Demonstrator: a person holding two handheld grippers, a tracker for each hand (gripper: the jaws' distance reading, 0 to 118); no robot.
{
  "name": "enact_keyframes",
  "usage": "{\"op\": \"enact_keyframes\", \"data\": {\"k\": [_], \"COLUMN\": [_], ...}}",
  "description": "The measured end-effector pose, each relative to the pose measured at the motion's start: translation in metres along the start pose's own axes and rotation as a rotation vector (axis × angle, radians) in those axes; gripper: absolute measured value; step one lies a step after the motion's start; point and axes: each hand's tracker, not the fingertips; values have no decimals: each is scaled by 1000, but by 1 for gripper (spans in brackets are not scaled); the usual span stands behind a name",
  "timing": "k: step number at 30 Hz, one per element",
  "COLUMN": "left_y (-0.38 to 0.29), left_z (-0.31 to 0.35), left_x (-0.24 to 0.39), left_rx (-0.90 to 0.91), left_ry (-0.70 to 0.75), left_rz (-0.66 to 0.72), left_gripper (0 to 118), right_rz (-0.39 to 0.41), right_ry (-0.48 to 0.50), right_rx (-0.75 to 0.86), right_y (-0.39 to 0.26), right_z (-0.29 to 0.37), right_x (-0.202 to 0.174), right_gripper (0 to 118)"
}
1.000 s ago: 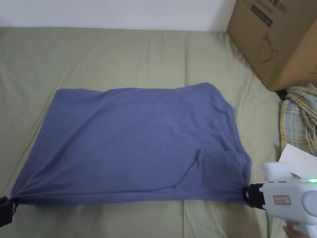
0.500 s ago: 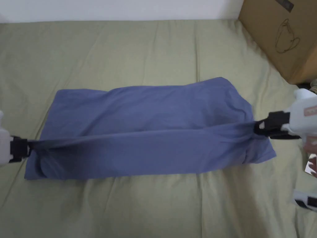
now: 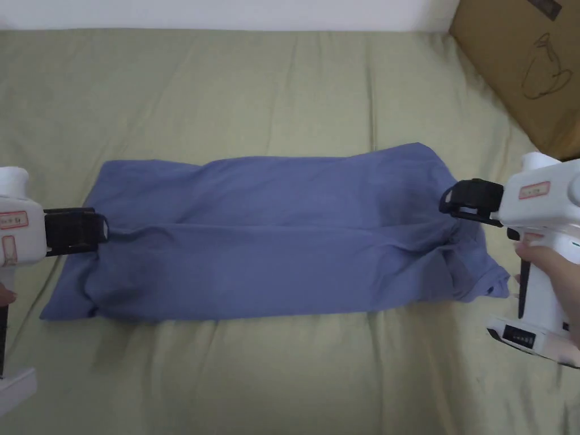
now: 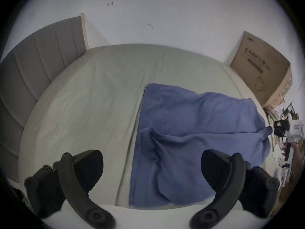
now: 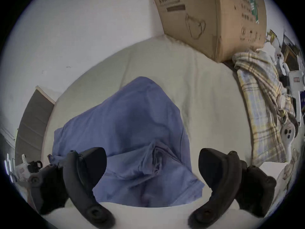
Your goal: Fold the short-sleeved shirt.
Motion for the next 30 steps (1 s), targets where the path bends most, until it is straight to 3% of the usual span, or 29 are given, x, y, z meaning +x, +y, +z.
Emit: {"op": "enact_keyframes", "data": {"k": [4,5,6,7,8,9,15,16,17,19,20,24,27,29,30], "left_y": [-22,-29,-35,-42,-48,-51,-57,-56,-55,-53,-54,-56,-60,-58,-56], "left_z": [39,49,57,67,74,74,51,41,30,9,-1,-31,-47,-30,-23], "left_x": [-4,-9,-10,-12,-12,-16,-31,-35,-39,-42,-42,-37,-28,-18,-15], "left_rx": [-11,-25,-25,-19,-17,-22,-69,-83,-97,-113,-138,-175,-301,-182,-140], "left_ry": [0,-14,-21,-23,-22,-2,57,39,39,85,108,156,95,95,33], "left_rz": [-3,-12,-17,-22,-24,-32,5,30,62,59,51,-22,-25,-58,-62], "left_gripper": [116,113,106,82,44,0,0,9,33,110,118,118,113,100,73], "right_rz": [81,108,134,165,194,215,211,207,196,161,151,173,198,188,179], "right_ry": [-3,28,43,46,27,-2,29,36,44,65,75,65,36,29,28], "right_rx": [12,8,14,32,43,36,-11,-23,-33,-50,-58,-77,-74,-69,-63], "right_y": [-19,-25,-31,-38,-44,-50,-64,-65,-66,-70,-71,-74,-76,-75,-76], "right_z": [37,44,51,60,66,71,71,69,67,65,64,57,52,52,51], "right_x": [-4,-5,-7,-10,-11,-13,-10,-9,-7,-4,-2,3,7,14,17], "right_gripper": [112,107,92,49,3,0,0,0,0,0,0,0,0,0,0]}}
